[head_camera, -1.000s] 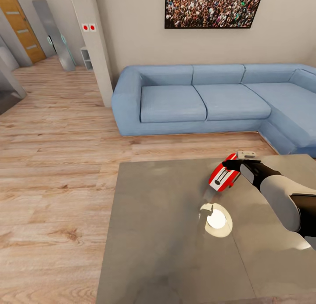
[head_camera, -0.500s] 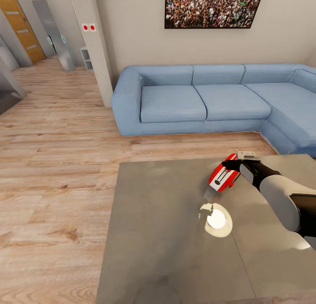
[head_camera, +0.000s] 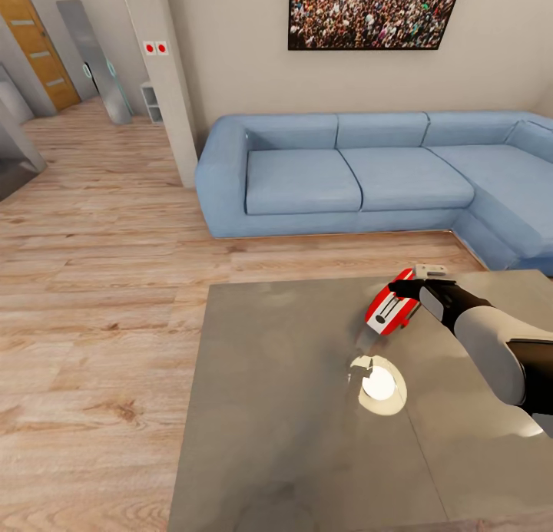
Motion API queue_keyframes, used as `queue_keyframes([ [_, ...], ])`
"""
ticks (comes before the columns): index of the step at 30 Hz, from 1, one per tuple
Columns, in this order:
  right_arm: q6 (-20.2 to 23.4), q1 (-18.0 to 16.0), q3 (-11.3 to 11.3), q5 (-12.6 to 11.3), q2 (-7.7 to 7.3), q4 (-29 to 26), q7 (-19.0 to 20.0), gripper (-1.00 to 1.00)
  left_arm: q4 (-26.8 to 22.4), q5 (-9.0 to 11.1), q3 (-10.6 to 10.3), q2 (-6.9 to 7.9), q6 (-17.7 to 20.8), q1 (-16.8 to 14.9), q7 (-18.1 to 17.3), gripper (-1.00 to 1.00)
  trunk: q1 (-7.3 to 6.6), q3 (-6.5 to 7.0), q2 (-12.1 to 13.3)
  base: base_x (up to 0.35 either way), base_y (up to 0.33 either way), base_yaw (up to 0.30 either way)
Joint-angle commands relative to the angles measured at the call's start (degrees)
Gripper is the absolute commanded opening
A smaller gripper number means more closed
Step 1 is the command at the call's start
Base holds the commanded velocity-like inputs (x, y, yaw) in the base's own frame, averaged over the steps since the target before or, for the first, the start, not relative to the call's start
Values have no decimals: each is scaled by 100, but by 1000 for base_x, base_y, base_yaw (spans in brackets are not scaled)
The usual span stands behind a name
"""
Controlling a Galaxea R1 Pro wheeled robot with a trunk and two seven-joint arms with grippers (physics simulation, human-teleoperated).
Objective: Turn on the radio receiver that's on the table in the living room.
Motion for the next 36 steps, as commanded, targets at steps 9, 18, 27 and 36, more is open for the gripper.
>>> queue_keyframes([
  [9,-1,0,0,0,0,0,0,100,1,0,0,0,0,0,0,100,0,0,0,0,0,0],
  [18,0,0,0,0,0,0,0,100,3,0,0,0,0,0,0,100,0,-46,0,0,0,0],
  [27,-5,0,0,0,0,0,0,100,2,0,0,0,0,0,0,100,0,-52,0,0,0,0],
  [36,-6,0,0,-6,2,0,0,100,4,0,0,0,0,0,0,100,0,-52,0,0,0,0],
])
